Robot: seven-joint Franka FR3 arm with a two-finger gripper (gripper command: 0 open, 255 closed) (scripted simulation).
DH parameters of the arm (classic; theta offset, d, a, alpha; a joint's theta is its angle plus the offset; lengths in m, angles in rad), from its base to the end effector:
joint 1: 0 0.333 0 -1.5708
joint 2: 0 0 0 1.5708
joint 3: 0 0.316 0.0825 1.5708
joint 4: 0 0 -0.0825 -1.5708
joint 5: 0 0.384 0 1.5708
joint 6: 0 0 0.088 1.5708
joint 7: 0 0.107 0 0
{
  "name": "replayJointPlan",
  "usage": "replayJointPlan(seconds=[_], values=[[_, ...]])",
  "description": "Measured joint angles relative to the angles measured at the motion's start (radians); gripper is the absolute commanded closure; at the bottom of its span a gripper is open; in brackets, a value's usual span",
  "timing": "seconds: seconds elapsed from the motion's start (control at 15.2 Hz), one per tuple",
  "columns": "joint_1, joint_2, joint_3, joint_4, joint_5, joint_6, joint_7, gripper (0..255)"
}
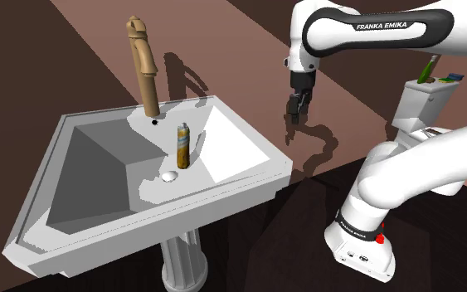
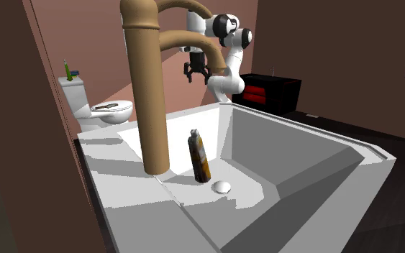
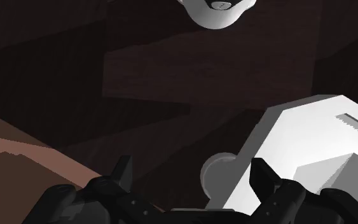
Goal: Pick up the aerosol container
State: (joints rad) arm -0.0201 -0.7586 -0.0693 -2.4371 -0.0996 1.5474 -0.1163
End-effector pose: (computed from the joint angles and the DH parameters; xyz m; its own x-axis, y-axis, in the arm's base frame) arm 0.3045 -0.0423 0.5417 0.9893 0.0503 -0.1368 0.0557 -0.9978 0.0357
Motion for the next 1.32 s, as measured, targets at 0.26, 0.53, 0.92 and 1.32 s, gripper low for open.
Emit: replayJointPlan(seconds=[0.26, 0.53, 0.92, 1.32], values=[[0.005, 0.057, 0.026, 0.024, 0.027, 0.035, 0.054, 0], [0.019, 0.182, 0.085, 0.077, 0.08, 0.111, 0.168, 0], [0.028, 0.37, 0.153, 0.196, 0.124, 0.194, 0.326, 0], [0.035, 0.592, 0.205, 0.381, 0.132, 0.246, 0.48, 0]])
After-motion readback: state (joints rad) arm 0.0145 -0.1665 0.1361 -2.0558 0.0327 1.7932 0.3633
